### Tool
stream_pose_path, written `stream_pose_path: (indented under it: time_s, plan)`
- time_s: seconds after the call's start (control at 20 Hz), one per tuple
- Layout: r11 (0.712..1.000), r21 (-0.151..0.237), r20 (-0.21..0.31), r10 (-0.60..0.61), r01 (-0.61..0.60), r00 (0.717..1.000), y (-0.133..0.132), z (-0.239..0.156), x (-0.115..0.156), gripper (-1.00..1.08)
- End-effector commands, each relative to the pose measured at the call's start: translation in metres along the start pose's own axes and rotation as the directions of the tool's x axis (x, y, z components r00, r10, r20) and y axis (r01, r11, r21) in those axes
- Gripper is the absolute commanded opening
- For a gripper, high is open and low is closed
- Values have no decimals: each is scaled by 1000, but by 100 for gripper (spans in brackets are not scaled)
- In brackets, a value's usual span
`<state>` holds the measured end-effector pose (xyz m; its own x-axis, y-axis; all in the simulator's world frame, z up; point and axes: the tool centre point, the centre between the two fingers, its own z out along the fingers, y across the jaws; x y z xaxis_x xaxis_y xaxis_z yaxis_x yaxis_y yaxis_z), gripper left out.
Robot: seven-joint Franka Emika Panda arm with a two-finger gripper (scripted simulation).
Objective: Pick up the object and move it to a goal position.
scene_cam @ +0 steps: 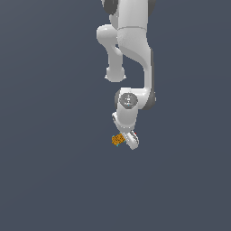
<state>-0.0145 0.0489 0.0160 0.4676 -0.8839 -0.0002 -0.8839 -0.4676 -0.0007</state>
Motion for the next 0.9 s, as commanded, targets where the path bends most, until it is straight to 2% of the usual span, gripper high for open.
stream_pose_path:
  time_s: [0.0, 0.45, 0.65, 0.85]
  plan:
    - [1000, -1, 0, 0, 0, 1000, 0, 1, 0, -100]
    - [1000, 0, 0, 0, 0, 1000, 0, -2, 4, -100]
    - [1000, 0, 0, 0, 0, 1000, 2, -11, 24, -100]
    - [1000, 0, 0, 0, 0, 1000, 4, -25, 55, -100]
